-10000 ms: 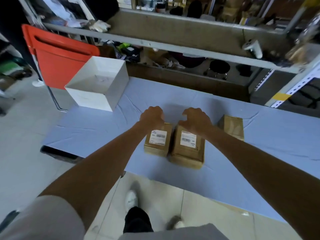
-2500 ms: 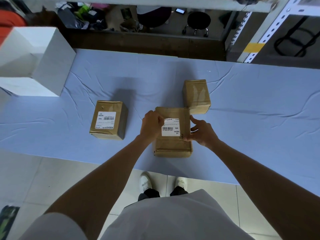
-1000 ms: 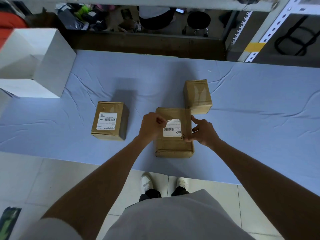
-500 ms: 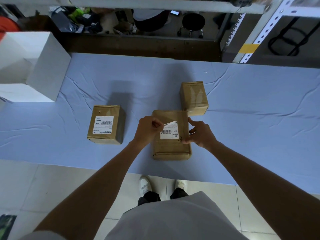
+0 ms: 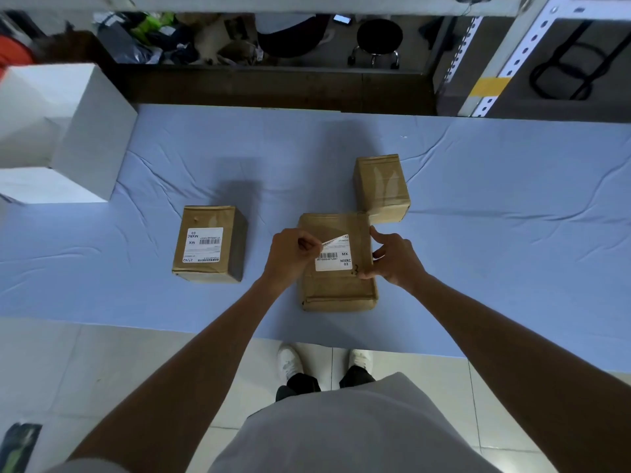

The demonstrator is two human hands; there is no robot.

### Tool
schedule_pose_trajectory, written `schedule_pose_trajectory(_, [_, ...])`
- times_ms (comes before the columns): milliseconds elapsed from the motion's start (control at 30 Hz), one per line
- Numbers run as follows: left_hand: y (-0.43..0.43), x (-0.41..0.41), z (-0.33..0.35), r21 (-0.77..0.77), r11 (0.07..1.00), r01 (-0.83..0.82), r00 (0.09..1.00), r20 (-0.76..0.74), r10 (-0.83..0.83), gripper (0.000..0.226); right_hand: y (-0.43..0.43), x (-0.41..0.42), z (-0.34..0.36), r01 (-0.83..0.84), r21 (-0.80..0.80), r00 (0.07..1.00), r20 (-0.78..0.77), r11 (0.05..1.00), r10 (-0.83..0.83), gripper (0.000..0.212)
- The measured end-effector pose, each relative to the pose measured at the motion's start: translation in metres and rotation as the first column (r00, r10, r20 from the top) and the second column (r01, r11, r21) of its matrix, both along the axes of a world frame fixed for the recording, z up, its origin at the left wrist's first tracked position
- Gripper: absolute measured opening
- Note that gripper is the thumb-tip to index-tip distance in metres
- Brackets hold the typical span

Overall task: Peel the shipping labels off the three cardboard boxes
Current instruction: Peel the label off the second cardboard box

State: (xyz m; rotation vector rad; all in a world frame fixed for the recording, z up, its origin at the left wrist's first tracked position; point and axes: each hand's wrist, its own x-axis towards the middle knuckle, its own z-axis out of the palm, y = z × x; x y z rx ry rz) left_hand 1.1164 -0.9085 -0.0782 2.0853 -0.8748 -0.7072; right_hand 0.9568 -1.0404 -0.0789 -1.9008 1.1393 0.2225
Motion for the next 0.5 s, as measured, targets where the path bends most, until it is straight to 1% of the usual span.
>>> schedule_pose_trajectory(167, [-0.0008,-0.0009,-0.0006,0.028,1.000,-0.004,1.000,0.021,0.003,0.003,-0.0005,-0.0027,-0.0004,0.021,0.019,0.999,0.026,1.000,-0.022,0.110])
schedule_pose_trajectory(267, [-0.0023,-0.0026,0.0003,0.029,0.999,-0.033,0.999,0.015,0.033,0.000,-0.0014,-0.0030,-0.0013,0.020,0.025,0.999,0.038,1.000,-0.021,0.109])
schedule_pose_trajectory(500, [-0.0043,-0.0067,0.0000,0.061,0.995,-0.079,0.997,-0.003,0.079,0.006,-0.0033,-0.0047,-0.0027,0.039,0.052,0.996,0.075,0.998,-0.043,0.108])
